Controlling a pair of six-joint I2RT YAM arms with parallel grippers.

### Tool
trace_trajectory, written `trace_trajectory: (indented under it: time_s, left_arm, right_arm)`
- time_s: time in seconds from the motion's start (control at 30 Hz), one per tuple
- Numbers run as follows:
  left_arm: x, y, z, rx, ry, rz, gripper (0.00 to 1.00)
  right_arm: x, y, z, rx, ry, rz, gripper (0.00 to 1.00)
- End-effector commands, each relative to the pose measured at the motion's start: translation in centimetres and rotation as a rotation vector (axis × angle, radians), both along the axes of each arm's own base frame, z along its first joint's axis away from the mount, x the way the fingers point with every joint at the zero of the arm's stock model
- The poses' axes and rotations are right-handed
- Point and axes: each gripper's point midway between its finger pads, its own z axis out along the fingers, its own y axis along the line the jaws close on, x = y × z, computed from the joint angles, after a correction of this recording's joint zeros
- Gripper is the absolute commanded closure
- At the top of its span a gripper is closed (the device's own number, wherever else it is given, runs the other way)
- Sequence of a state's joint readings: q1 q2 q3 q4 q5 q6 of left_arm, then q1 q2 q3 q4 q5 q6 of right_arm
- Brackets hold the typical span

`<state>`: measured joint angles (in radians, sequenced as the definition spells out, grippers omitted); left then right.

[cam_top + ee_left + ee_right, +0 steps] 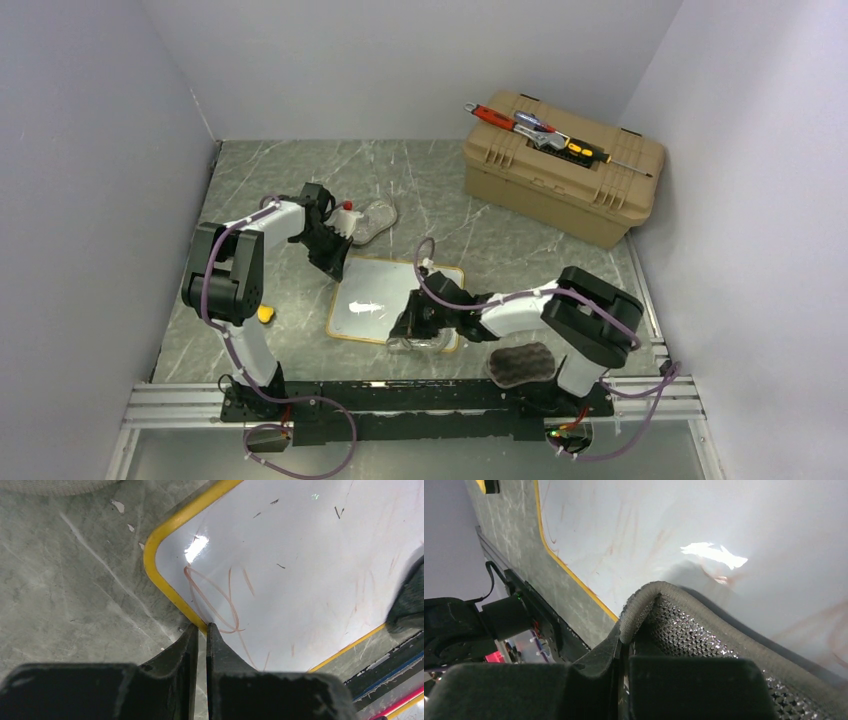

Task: Erase the whiteboard
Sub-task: Erase the whiteboard at the center of the board.

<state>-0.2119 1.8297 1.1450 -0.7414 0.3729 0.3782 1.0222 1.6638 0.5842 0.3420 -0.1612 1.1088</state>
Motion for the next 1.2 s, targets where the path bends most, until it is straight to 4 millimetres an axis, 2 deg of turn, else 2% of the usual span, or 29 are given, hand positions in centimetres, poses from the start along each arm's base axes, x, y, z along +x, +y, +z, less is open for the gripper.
trace_trajectory:
  time_s: [0.0,0.1,0.17,0.2,0.27,0.47,0.53,0.6,0.67,0.73,0.83,0.87,0.9,0.97,1.0,1.07,1.13,1.17]
  left_arm:
    - [-0.6,2.1,-3.8,0.13,0.012,-0.056,0.98]
    - [-0.7,2.0,-3.9,0.133,0.016,-0.059,0.98]
    - [-0.8,2.0,-3.9,0.136,0.02,-0.058,0.98]
    - [-0.8,2.0,-3.9,0.136,0.02,-0.059,0.98]
    - [-0.8,2.1,-3.8,0.139,0.016,-0.062,0.98]
    - [-0.8,2.1,-3.6,0.137,0.009,-0.071,0.98]
    - [-0.7,2.0,-3.5,0.132,0.009,-0.07,0.98]
    - [-0.7,1.9,-3.3,0.128,0.007,-0.068,0.98]
    - [-0.7,1.9,-3.3,0.126,0.006,-0.067,0.98]
    - [-0.7,1.9,-3.3,0.125,0.009,-0.065,0.98]
    - [-0.8,1.9,-3.4,0.126,0.013,-0.063,0.98]
    - [-0.8,1.9,-3.4,0.127,0.013,-0.063,0.98]
    - [-0.8,1.9,-3.4,0.127,0.013,-0.062,0.98]
    - [-0.8,1.8,-3.3,0.124,0.015,-0.06,0.98]
    - [-0.8,1.8,-3.3,0.122,0.018,-0.06,0.98]
    - [-0.7,1.6,-3.2,0.116,0.018,-0.059,0.98]
    - [-0.7,1.6,-3.1,0.114,0.013,-0.06,0.98]
    - [-0.6,1.6,-3.1,0.114,0.01,-0.062,0.98]
  right_arm:
    - [-2.6,-3.9,-7.8,-0.363,0.109,0.086,1.0]
    - [-0.8,2.0,-7.0,-0.33,0.076,0.157,1.0]
    - [-0.5,3.2,-7.0,-0.33,0.076,0.174,1.0]
    - [-0.7,2.8,-7.2,-0.338,0.083,0.171,1.0]
    - [-0.8,0.4,-7.4,-0.376,0.087,0.141,1.0]
    - [-2.6,-11.2,-8.3,-0.512,0.127,0.005,1.0]
    - [-3.3,-13.4,-8.3,-0.531,0.137,-0.019,1.0]
    - [-3.7,-14.2,-8.5,-0.537,0.139,-0.023,1.0]
    - [-3.4,-13.4,-8.7,-0.533,0.141,-0.014,1.0]
    - [-2.8,-11.0,-8.9,-0.517,0.132,0.015,1.0]
    - [-1.4,-4.9,-8.7,-0.469,0.105,0.098,1.0]
    - [-0.5,-1.8,-8.1,-0.438,0.082,0.129,1.0]
    - [-0.2,0.1,-7.9,-0.429,0.069,0.158,1.0]
    - [0.0,2.2,-7.9,-0.429,0.057,0.198,1.0]
    - [0.0,2.6,-7.9,-0.431,0.058,0.208,1.0]
    - [-0.3,2.0,-7.8,-0.434,0.064,0.203,1.0]
    - [-0.5,-0.5,-7.8,-0.453,0.078,0.166,1.0]
    - [-0.7,-2.4,-7.9,-0.468,0.091,0.136,1.0]
